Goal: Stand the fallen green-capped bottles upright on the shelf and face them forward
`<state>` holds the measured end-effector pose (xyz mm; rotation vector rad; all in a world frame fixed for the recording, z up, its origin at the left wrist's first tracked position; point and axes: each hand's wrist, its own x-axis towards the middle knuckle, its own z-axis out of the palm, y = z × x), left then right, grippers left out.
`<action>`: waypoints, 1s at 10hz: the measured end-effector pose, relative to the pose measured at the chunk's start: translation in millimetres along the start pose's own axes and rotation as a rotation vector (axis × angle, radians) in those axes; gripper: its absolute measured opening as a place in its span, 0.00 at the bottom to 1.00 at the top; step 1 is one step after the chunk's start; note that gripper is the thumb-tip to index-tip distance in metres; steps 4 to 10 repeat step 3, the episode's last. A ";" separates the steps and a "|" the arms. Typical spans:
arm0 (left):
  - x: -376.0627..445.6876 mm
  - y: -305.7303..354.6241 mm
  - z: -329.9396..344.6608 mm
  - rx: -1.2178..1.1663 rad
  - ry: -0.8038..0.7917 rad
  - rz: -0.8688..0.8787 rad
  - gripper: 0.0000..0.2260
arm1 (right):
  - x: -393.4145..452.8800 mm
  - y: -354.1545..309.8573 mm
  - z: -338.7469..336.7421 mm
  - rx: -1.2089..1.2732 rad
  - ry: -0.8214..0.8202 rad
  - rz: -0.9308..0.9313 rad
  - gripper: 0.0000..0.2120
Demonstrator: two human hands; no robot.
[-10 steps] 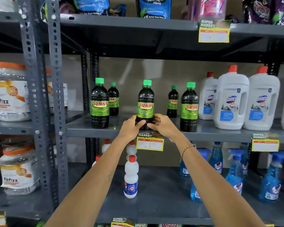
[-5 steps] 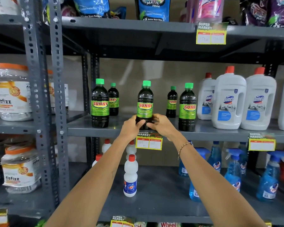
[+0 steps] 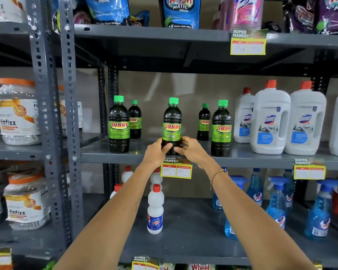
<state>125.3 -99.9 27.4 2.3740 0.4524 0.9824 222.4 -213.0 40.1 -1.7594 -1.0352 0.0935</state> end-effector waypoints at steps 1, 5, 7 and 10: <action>-0.9 0.2 -0.2 -0.010 -0.012 0.002 0.19 | -0.8 -0.2 -0.7 0.000 -0.022 0.000 0.25; -3.6 -3.0 -1.3 -0.028 0.052 0.018 0.19 | -14.1 -4.4 -1.5 -0.139 0.074 -0.024 0.22; -3.6 -3.0 -1.3 -0.028 0.052 0.018 0.19 | -14.1 -4.4 -1.5 -0.139 0.074 -0.024 0.22; -3.6 -3.0 -1.3 -0.028 0.052 0.018 0.19 | -14.1 -4.4 -1.5 -0.139 0.074 -0.024 0.22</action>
